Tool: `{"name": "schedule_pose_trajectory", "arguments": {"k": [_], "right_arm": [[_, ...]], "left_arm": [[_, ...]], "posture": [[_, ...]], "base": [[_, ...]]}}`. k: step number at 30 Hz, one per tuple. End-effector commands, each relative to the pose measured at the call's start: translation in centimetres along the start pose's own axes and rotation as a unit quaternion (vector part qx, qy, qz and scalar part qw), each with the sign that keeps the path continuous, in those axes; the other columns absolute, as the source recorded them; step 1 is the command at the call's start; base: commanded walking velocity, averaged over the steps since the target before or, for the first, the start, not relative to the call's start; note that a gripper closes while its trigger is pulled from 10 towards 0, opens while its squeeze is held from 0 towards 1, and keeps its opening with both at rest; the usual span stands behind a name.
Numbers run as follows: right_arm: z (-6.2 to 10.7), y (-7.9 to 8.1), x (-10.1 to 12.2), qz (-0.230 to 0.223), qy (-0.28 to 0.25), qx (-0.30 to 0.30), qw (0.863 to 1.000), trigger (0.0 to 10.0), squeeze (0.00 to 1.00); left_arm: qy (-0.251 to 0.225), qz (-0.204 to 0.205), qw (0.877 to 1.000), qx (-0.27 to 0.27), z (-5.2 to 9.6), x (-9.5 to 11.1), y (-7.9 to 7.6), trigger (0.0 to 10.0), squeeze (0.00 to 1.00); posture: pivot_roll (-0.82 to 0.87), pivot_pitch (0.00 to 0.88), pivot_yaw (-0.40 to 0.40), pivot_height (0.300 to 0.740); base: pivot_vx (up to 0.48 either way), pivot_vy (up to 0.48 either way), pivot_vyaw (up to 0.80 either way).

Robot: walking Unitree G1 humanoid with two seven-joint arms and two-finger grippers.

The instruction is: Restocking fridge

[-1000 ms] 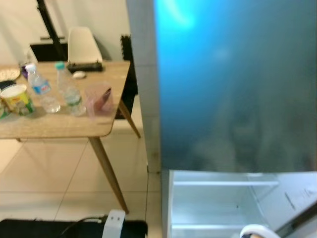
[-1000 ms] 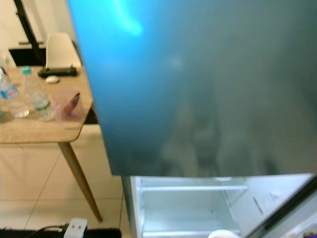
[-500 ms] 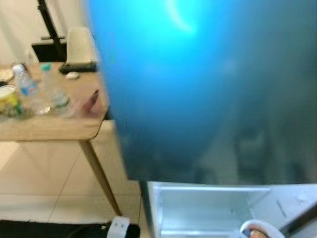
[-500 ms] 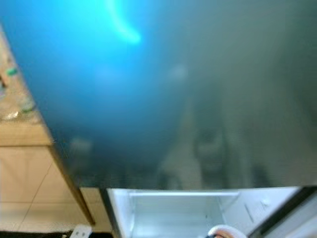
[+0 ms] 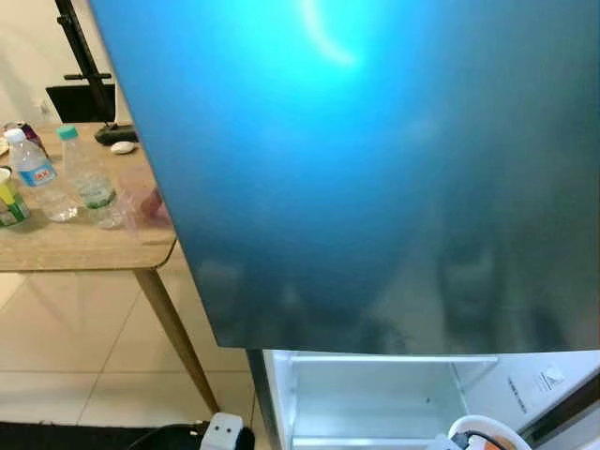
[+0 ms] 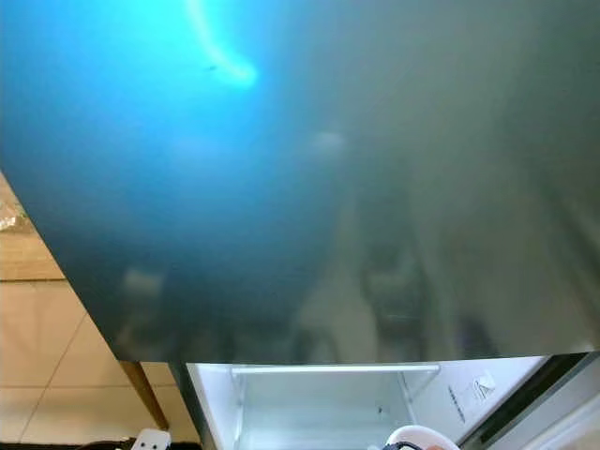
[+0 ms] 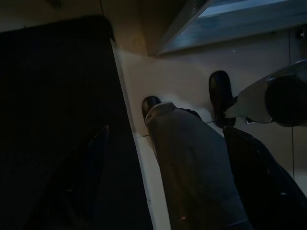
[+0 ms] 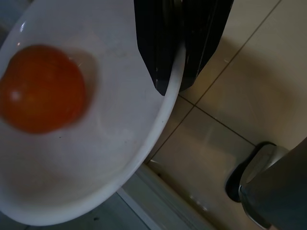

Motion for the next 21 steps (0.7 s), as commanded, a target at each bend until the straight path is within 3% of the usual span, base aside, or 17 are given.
{"name": "schedule_pose_trajectory", "arguments": {"k": [1,5,14,18,21], "right_arm": [[0.1,-0.7,-0.1,0.004,0.001,-0.012,1.000,10.0,0.00],[0.0,-1.0,0.4,0.013,-0.005,-0.015,1.000,10.0,0.00],[-0.1,-2.3,4.2,0.077,-0.059,-0.022,0.995,10.0,0.00],[0.1,-2.8,7.0,0.115,-0.102,-0.025,0.988,10.0,0.00],[0.3,-3.3,8.4,0.126,-0.125,-0.030,0.984,10.0,0.00]], "left_arm": [[0.004,-0.010,1.000,0.003,0.1,-0.1,0.2,10.0,0.00],[0.006,-0.007,1.000,0.007,0.0,-0.2,0.2,10.0,0.00],[-0.012,-0.020,1.000,0.004,0.1,0.3,0.2,10.0,0.00],[-0.039,-0.045,0.998,0.014,0.3,1.6,1.4,10.0,0.00],[-0.076,-0.067,0.995,0.013,0.0,4.2,1.2,10.0,0.00]], "posture": [[-0.07,0.000,-0.008,0.740],[-0.07,0.000,-0.010,0.740],[-0.07,0.000,-0.010,0.740],[-0.08,0.000,-0.012,0.740],[-0.08,0.000,-0.012,0.740]], "base": [[0.000,-0.469,0.00],[0.000,0.000,0.00],[0.000,0.000,0.00],[0.000,0.000,0.00],[0.000,0.000,0.00]]}}
Point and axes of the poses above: a point about 5 cm out from each wrist's last joint towards the gripper, its own z axis pointing back from the gripper into the wrist, its own x axis along the axis of the wrist's last joint, y = z × x, the point moved 3 cm from there along -z, pointing out of the wrist towards the gripper, and after that the axes turned 8 degrees about -z, right-handed, at the moved point
